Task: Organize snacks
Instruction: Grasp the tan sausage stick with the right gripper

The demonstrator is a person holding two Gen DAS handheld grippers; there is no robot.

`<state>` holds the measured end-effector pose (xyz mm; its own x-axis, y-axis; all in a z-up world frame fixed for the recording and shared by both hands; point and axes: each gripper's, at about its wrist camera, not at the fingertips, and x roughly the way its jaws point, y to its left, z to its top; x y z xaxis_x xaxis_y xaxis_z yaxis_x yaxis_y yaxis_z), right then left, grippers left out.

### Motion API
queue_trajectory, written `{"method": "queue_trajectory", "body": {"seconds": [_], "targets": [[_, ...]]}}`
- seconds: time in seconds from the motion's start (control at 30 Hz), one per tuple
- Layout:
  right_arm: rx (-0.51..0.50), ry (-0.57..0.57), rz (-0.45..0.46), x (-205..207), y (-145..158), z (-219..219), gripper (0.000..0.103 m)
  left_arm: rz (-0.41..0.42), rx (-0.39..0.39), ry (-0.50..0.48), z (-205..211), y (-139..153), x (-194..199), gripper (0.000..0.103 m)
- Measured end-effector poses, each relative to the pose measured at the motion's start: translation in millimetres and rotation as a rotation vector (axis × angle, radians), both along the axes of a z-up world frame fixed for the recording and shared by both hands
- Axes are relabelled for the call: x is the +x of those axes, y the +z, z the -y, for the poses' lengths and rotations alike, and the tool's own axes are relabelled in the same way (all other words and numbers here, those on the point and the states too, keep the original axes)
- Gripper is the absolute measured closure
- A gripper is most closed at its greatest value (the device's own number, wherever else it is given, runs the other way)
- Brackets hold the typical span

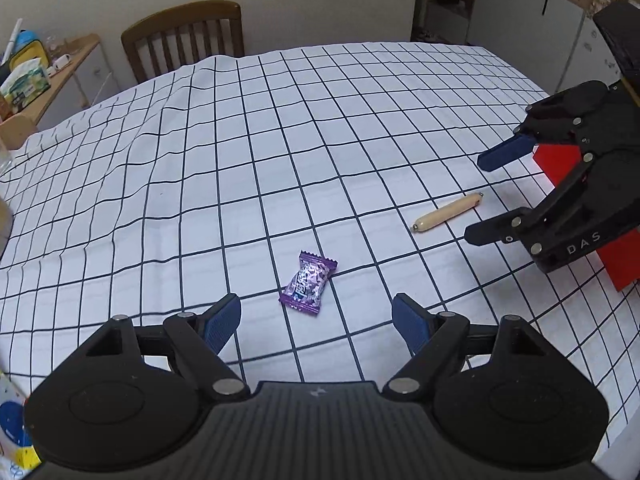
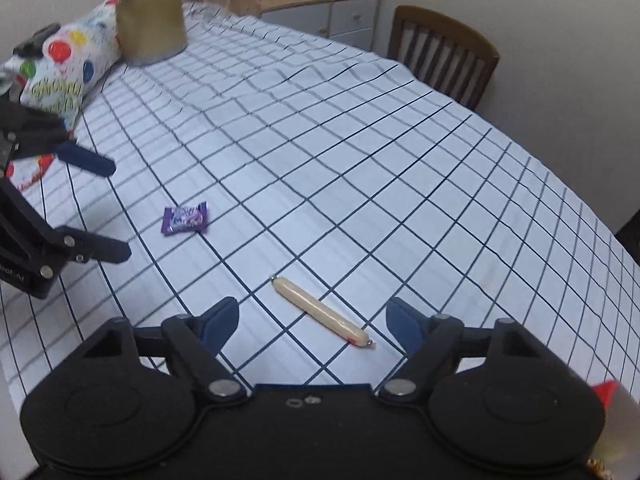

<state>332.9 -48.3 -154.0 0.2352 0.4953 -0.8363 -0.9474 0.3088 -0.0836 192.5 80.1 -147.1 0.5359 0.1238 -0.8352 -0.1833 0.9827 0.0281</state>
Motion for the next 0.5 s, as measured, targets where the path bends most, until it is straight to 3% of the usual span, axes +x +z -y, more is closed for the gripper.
{"method": "queue_trajectory", "body": {"seconds": [0.37, 0.5], "targets": [[-0.113, 0.097, 0.037, 4.7, -27.7, -22.9, 0.051, -0.026, -0.029, -0.083, -8.8, -17.6, 20.6, 0.021], [-0.122, 0.107, 0.017, 8.8, -30.4, -28.3, 0.062, -0.030, -0.033, -0.099, -11.4, -19.4, 27.5, 0.031]]}}
